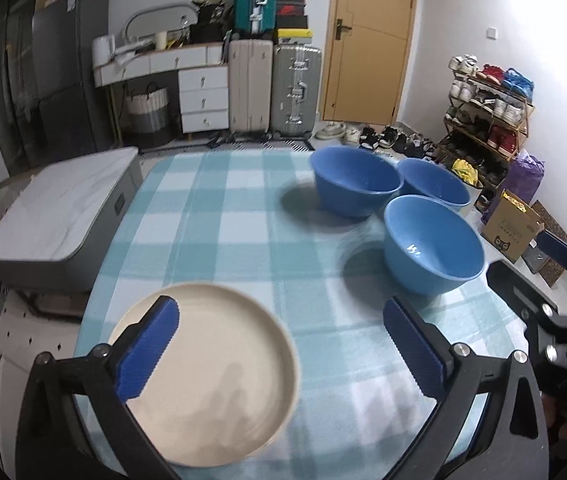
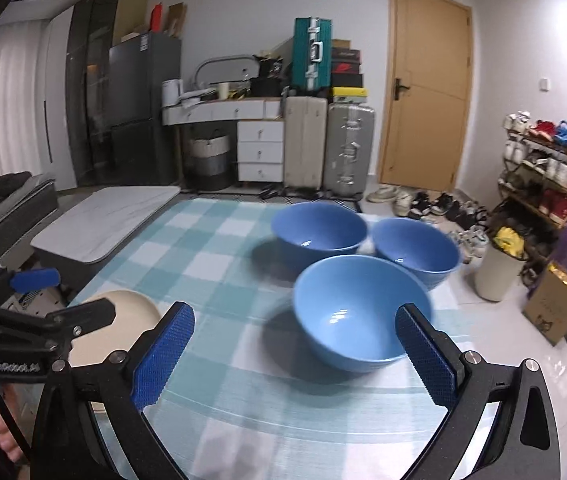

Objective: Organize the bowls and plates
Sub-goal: 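Raise both tools away from the plate stack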

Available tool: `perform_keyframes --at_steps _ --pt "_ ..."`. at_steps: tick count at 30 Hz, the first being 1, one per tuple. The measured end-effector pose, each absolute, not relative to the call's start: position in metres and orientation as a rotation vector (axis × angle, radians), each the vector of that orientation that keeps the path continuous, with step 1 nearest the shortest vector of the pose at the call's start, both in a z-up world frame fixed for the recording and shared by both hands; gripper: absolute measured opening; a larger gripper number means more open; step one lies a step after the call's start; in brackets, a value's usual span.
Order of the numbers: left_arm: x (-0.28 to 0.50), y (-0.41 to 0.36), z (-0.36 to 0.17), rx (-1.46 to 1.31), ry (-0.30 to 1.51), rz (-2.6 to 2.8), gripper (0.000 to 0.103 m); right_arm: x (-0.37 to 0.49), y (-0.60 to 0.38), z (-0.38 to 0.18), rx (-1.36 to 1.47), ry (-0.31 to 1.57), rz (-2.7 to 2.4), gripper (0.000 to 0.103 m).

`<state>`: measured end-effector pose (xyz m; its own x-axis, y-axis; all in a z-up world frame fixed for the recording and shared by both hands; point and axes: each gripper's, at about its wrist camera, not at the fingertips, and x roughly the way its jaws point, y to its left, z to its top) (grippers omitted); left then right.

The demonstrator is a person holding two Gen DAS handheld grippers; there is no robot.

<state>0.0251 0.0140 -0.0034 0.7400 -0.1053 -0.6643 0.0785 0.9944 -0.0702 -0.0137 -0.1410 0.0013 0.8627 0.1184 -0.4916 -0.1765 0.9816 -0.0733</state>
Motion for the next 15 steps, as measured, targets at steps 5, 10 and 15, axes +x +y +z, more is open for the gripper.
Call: perform_keyframes --at_steps 5,10,15 --pt "0.033 -0.015 0.001 -0.005 0.719 -0.119 0.103 -0.025 -0.177 0.011 -0.036 0.463 0.136 0.102" --pt "0.04 -0.031 0.001 -0.022 0.704 -0.138 0.103 -0.031 -0.213 0.017 0.037 0.429 0.063 0.102" --pt "0.048 -0.041 0.0 -0.009 0.659 -0.12 0.103 -0.033 -0.236 0.013 0.069 0.413 0.004 0.102"
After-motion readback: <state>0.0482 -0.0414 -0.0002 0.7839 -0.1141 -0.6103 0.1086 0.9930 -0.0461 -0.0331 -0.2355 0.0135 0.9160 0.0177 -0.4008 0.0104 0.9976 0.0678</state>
